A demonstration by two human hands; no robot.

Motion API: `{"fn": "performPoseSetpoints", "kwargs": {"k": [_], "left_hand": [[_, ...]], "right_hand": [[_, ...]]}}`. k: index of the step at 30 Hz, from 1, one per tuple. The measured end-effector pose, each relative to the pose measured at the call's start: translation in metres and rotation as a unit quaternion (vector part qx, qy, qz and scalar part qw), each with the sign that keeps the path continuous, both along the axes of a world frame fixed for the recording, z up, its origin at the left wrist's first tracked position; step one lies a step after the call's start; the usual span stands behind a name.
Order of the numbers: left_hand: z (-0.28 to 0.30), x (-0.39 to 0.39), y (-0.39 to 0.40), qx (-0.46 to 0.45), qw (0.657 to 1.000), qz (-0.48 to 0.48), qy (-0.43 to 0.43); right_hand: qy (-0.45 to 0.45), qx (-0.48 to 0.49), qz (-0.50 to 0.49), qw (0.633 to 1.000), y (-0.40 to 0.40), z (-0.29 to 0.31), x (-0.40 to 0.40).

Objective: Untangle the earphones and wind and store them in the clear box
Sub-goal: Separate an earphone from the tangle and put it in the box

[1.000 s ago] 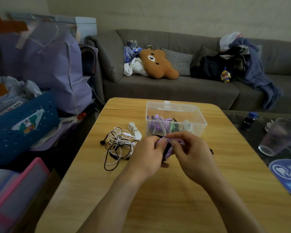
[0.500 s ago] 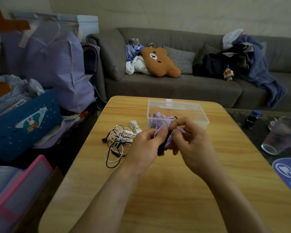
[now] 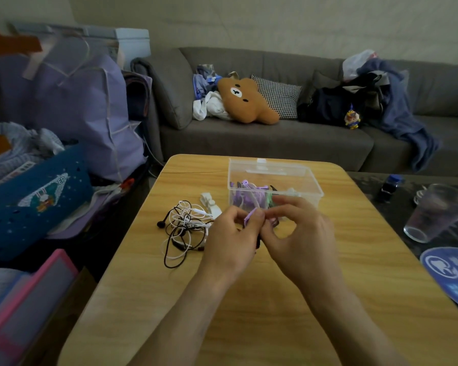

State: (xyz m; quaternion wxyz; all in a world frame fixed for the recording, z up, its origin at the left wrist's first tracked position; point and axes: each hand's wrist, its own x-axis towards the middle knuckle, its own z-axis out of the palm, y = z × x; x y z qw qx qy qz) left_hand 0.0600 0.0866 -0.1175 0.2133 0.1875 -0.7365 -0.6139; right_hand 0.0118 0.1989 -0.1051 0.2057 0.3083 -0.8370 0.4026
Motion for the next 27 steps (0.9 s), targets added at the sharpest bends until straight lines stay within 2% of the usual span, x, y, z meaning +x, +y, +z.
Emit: {"fn": "performPoseSetpoints", "kwargs": {"k": [3, 6, 9, 14, 19, 24, 27], "left_hand": [[-0.005, -0.001, 0.000, -0.040, 0.999, 0.002, -0.015], [-0.005, 0.002, -0.001, -0.113, 0.994, -0.002, -0.009], [-0.006, 0.003, 0.002, -0.149, 0.989, 0.007, -0.004], [-0.004, 0.000, 0.000, -0.147, 0.988, 0.039, -0.012], [0.002, 0.001, -0.005, -0.113, 0.993, 0.034, -0.028], [0.005, -0.001, -0.014, -0.148, 0.988, 0.006, -0.039], [0.005, -0.002, -0.019, -0.168, 0.984, -0.031, -0.044]], "right_hand": [[0.047, 0.048, -0.016, 0.998, 0.002, -0.003, -0.002], [0.032, 0.087, -0.038, 0.995, 0.003, -0.006, -0.005], [0.019, 0.064, -0.048, 0.997, 0.002, -0.011, -0.006], [0.064, 0.021, -0.036, 0.997, -0.007, -0.021, 0.000], [0.058, 0.013, -0.014, 0.998, -0.010, -0.022, 0.003], [-0.026, 0.005, 0.020, 0.999, -0.007, -0.015, 0.001], [-0.110, -0.055, 0.058, 0.991, -0.003, -0.008, 0.002]]}}
